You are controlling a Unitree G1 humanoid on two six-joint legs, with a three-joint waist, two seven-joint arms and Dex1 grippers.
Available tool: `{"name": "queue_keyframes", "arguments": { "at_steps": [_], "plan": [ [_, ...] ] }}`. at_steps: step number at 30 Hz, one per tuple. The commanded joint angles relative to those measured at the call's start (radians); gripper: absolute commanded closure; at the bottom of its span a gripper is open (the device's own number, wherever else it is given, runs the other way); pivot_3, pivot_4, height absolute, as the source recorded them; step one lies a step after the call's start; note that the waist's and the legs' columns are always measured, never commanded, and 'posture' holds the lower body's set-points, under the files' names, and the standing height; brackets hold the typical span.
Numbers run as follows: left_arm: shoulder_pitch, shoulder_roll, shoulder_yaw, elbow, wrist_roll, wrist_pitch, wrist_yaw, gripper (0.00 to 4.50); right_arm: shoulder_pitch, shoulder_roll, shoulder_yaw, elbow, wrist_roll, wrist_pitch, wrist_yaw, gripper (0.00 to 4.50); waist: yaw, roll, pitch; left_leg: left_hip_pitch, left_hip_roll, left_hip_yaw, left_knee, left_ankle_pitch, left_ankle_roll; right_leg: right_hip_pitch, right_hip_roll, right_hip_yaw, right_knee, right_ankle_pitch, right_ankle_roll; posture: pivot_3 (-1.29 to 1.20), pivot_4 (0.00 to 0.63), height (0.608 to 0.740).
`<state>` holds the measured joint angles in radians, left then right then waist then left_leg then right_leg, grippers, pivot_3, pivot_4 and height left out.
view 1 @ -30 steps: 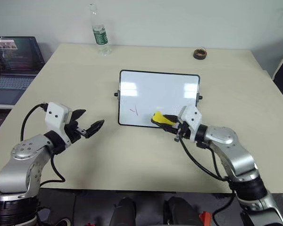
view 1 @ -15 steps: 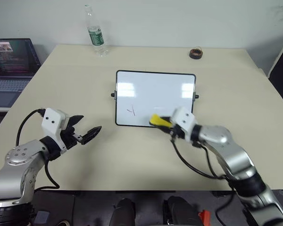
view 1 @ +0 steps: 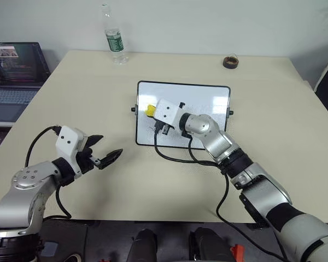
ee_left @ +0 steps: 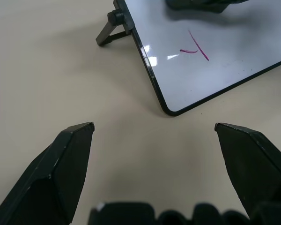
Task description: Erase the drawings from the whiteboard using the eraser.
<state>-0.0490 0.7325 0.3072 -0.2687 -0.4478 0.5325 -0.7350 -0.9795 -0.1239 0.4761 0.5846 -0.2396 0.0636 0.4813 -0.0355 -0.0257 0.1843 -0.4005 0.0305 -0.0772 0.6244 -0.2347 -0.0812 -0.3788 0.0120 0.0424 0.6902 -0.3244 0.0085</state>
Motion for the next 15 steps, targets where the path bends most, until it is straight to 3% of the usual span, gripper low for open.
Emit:
{"name": "queue_keyframes", "arguments": {
  "at_steps": [1, 6, 10, 15],
  "plan": [
    [-0.002, 0.014, 0.008, -0.038, 0.001, -0.015, -0.003, 0.00, 0.016, -0.008, 0.033, 0.066, -0.051, -0.052, 0.030, 3.52, -0.001, 0.000, 0.000, 0.001, 0.000, 0.001, 0.000, 0.000, 0.000, 0.000, 0.000, 0.001, 0.001, 0.000, 0.000, 0.00, 0.150, 0.740],
    [-0.011, 0.006, -0.008, -0.036, 0.004, -0.014, 0.006, 0.00, 0.095, -0.073, 0.130, -0.015, -0.132, -0.067, 0.164, 3.52, 0.003, 0.000, 0.000, 0.003, 0.000, -0.001, 0.003, 0.000, 0.000, 0.001, 0.000, 0.000, 0.006, 0.000, 0.000, 0.00, 0.150, 0.740],
    [-0.024, 0.005, -0.021, -0.030, 0.003, -0.015, 0.004, 0.00, 0.092, -0.075, 0.110, -0.028, -0.144, -0.053, 0.147, 3.52, 0.002, 0.000, 0.000, 0.008, -0.001, -0.001, 0.003, 0.000, 0.000, 0.006, 0.000, 0.000, 0.008, 0.000, 0.000, 0.00, 0.150, 0.740],
    [-0.030, 0.008, -0.027, -0.023, 0.002, -0.017, 0.000, 0.00, 0.031, -0.041, -0.003, 0.020, -0.135, -0.060, -0.067, 3.52, 0.003, 0.000, 0.000, 0.008, -0.001, -0.002, 0.003, 0.001, 0.000, 0.006, 0.001, -0.001, 0.009, 0.000, -0.001, 0.00, 0.150, 0.740]
  ]
}}
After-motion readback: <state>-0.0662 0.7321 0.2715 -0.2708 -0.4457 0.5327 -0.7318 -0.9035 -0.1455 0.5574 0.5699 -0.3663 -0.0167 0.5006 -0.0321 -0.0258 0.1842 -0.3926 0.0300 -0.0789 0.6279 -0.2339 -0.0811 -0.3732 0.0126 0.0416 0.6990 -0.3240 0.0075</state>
